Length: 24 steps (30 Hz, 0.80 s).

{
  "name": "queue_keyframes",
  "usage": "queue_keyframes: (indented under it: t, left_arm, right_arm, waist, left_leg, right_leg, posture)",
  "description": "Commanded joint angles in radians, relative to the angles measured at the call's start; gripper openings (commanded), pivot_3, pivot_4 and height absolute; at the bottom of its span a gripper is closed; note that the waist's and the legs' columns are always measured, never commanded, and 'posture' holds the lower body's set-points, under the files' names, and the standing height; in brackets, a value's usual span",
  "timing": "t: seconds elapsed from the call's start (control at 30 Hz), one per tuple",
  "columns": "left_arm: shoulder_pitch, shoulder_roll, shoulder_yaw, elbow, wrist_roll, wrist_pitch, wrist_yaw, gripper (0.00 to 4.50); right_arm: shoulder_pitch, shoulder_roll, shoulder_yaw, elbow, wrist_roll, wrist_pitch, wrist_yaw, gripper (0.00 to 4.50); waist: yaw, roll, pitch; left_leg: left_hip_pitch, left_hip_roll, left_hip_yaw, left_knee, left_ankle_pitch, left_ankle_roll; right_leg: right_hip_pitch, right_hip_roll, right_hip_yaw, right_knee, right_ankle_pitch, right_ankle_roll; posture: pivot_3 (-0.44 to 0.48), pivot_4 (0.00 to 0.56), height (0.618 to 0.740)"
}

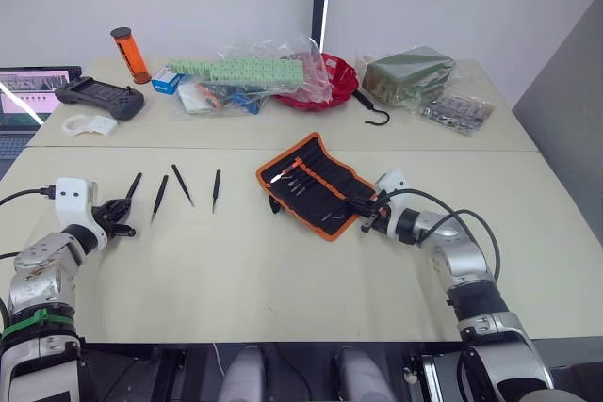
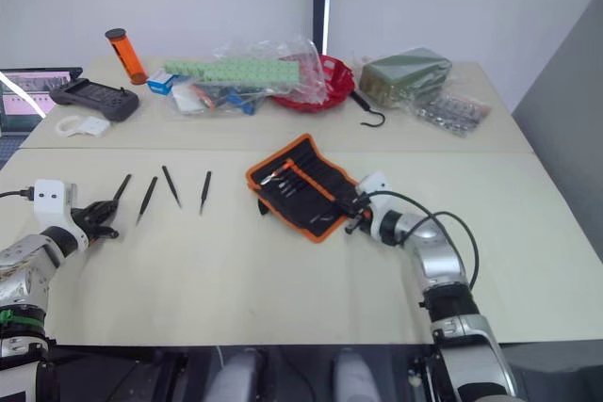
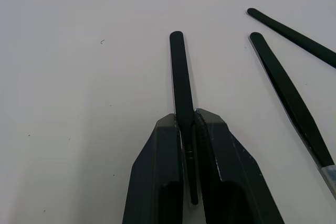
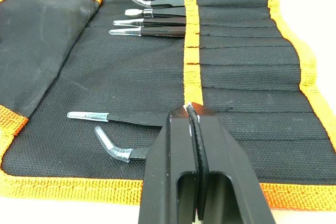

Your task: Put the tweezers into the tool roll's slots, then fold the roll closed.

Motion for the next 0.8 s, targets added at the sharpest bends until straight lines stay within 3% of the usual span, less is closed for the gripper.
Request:
queue_keyframes:
  t: [0.03,0.2,0.4,0.53,0.67,0.8]
  left_arm:
    - [0.021,0.027,0.030,-0.020,-0.010,0.001,0.001,0.03]
    - [0.047,0.036,0.060,-0.118,-0.042,0.019,-0.002,0.03]
    - [0.044,0.038,0.053,-0.406,-0.134,0.178,-0.027,0.03]
    - [-0.038,0.046,0.004,-0.602,-0.212,0.352,-0.022,0.03]
    - [-0.187,0.070,-0.108,-0.696,-0.231,0.550,0.009,0.03]
    - [-0.354,0.032,-0.179,-0.729,-0.287,0.732,0.048,0.03]
  right_arm:
    - [-0.015,-0.006,-0.028,-0.001,0.008,-0.001,-0.019,0.00]
    - [-0.032,-0.012,-0.043,0.003,0.016,-0.013,-0.025,0.00]
    - [-0.032,-0.011,-0.029,-0.001,0.007,-0.001,-0.017,0.00]
    - [-0.020,-0.004,-0.020,-0.002,0.003,0.005,-0.018,0.00]
    - [-0.002,0.006,-0.012,-0.014,-0.001,0.007,-0.025,0.00]
    - [0.019,0.014,-0.011,-0.041,0.002,0.017,-0.036,0.00]
  waist:
    - [-0.001,0.000,0.000]
    - [-0.001,0.000,0.000]
    - [0.004,0.000,0.000]
    - [0.003,0.000,0.000]
    - [-0.001,0.000,0.000]
    - [-0.002,0.000,0.000]
  left_leg:
    - [0.000,0.000,0.000,0.000,0.000,0.000]
    - [-0.003,0.000,0.000,0.000,0.000,0.000]
    - [-0.011,0.000,0.000,0.002,0.000,0.000]
    - [-0.012,0.000,0.000,0.002,0.000,0.000]
    - [-0.011,0.000,0.000,0.002,0.000,0.000]
    - [-0.011,0.000,0.000,0.002,0.000,0.000]
  right_leg:
    - [0.000,0.000,0.000,0.000,0.000,0.000]
    - [-0.005,0.000,0.000,0.001,0.000,0.000]
    - [-0.012,0.000,0.000,0.004,0.000,0.000]
    - [-0.012,0.000,0.000,0.003,0.000,0.000]
    - [-0.012,0.001,0.000,0.004,0.000,0.000]
    - [-0.012,0.001,0.000,0.005,0.000,0.000]
  posture:
    - [0.000,0.150,0.740]
    - [0.000,0.150,0.740]
    - [0.000,0.150,0.740]
    - [0.000,0.150,0.740]
    - [0.000,0.150,0.740]
    - [0.000,0.150,0.740]
